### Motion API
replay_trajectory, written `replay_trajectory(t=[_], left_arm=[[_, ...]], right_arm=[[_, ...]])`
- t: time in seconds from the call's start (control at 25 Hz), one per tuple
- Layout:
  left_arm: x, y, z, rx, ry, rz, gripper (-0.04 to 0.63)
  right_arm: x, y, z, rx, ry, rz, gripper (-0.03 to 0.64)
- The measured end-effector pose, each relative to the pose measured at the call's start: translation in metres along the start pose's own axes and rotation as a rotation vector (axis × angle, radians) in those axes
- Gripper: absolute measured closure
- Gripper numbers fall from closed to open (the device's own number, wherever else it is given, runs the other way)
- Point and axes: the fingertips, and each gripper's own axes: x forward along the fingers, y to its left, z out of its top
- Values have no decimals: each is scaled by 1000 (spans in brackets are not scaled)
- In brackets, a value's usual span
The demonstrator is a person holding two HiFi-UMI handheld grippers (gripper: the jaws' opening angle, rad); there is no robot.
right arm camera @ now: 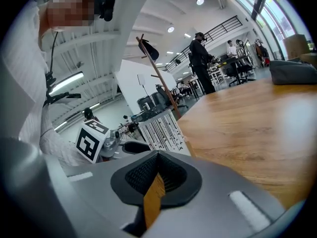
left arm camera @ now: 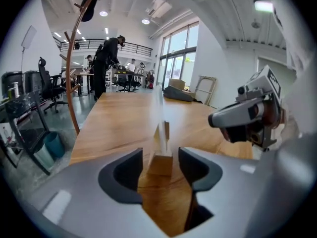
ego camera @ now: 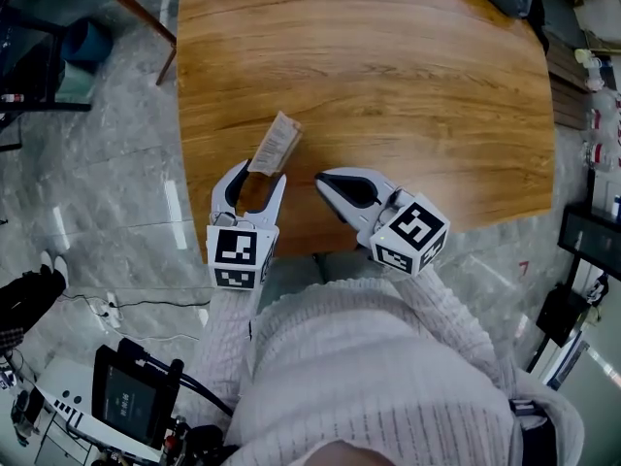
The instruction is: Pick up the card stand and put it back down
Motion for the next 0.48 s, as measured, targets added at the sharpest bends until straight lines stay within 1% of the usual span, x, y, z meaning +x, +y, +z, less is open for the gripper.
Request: replay_trajectory(t=[0.24,0.4,0.48], left_arm=[[34,7,-4,54,49,-14,301],[44,0,-1,81,80,-21,293],[49,-3,-1,113,95,-19,293]], right_arm=[[9,-15,-12,38,2,-27,620],[4,-17,-7,46,-14,-42,620],[2,-19,-9,62,-14,-45,620]])
